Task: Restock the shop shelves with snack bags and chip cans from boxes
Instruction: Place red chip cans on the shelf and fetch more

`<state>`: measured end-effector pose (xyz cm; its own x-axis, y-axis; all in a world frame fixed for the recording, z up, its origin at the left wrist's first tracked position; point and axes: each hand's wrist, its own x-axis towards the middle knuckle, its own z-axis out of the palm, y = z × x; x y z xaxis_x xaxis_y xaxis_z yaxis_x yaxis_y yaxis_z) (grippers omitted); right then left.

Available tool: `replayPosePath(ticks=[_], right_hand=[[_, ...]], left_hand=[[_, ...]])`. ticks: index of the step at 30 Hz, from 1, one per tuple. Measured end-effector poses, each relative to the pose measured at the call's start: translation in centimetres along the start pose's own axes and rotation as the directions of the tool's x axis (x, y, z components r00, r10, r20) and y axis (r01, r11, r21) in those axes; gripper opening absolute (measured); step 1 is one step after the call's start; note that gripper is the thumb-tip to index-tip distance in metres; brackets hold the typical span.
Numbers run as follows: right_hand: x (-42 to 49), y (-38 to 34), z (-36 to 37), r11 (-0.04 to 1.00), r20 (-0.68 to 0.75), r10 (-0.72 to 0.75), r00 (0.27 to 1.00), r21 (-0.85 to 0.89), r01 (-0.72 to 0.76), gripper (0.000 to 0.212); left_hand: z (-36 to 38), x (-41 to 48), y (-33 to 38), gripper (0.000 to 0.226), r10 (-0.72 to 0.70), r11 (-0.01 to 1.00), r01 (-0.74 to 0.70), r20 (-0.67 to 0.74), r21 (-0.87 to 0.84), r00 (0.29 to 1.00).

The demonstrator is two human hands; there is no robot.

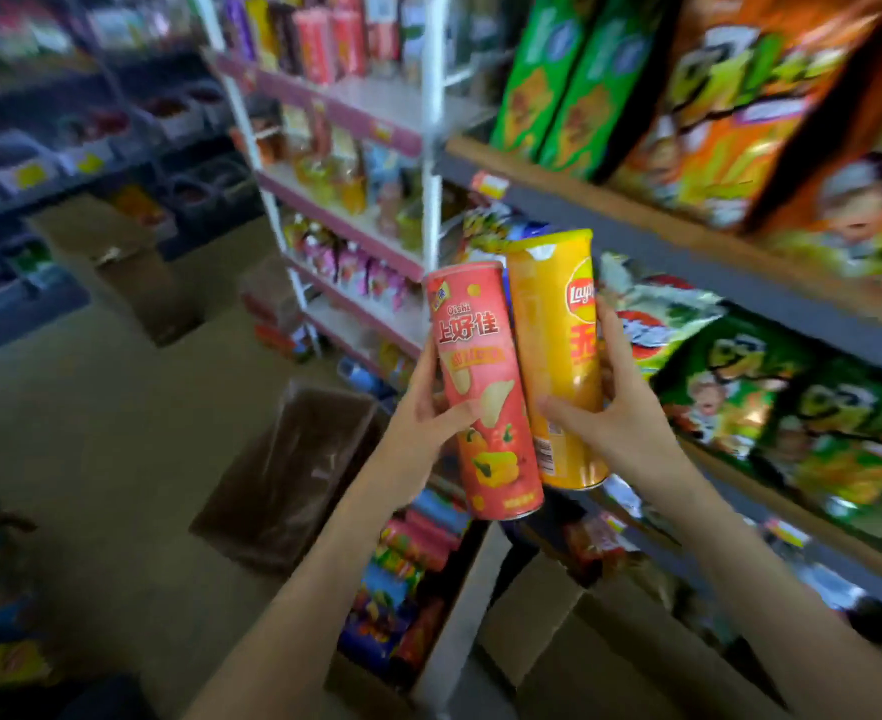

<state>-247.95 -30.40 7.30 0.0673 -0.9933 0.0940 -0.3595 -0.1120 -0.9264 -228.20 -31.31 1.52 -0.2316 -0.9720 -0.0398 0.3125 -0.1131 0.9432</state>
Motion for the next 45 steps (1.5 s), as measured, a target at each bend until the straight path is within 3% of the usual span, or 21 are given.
replayPosePath(ticks=[7, 11, 17, 26, 31, 34, 39, 45], right_hand=[[-12.2, -1.7, -19.1, 0.995, -0.251, -0.102, 0.963, -0.022, 0.099, 0.096], [-20.2, -2.5, -28.6, 0.993, -0.284, -0.108, 0.953, 0.024, 0.119, 0.094], [-28.2, -4.4, -39.4, 0.989, -0.397, -0.136, 0.907, -0.006, 0.146, 0.088], [-36.2, -7.4, -51.5, 0.973, -0.664, -0.229, 0.712, -0.127, 0.195, 0.094], [-41.0, -7.6, -58.2, 0.958, -0.740, -0.285, 0.609, -0.200, 0.206, 0.093], [-43.9, -7.0, -62.8, 0.951, -0.766, -0.308, 0.565, -0.235, 0.200, 0.093], [-48.5, -5.7, -71.3, 0.935, -0.741, -0.354, 0.570, -0.289, 0.206, 0.093], [-51.1, -4.5, -80.4, 0.908, -0.707, -0.418, 0.571, -0.346, 0.236, 0.093]], left_hand=[[21.7, -2.6, 1.4, 0.104, 0.046, 0.992, -0.081, 0.314, 0.100, 0.948], [32.9, -5.1, 1.9, 0.110, 0.049, 0.979, -0.130, 0.434, 0.157, 0.899], [45.9, -7.4, 3.7, 0.097, 0.119, 0.970, -0.217, 0.573, 0.105, 0.811], [62.1, -8.6, 7.5, 0.103, 0.236, 0.914, -0.402, 0.742, 0.048, 0.627], [71.4, -10.9, 7.9, 0.106, 0.241, 0.903, -0.429, 0.801, 0.021, 0.548], [77.0, -12.6, 7.1, 0.108, 0.245, 0.891, -0.452, 0.807, 0.030, 0.537], [86.2, -15.5, 5.3, 0.105, 0.311, 0.871, -0.491, 0.792, -0.016, 0.526], [94.6, -17.1, 4.3, 0.097, 0.352, 0.854, -0.520, 0.719, 0.016, 0.600]])
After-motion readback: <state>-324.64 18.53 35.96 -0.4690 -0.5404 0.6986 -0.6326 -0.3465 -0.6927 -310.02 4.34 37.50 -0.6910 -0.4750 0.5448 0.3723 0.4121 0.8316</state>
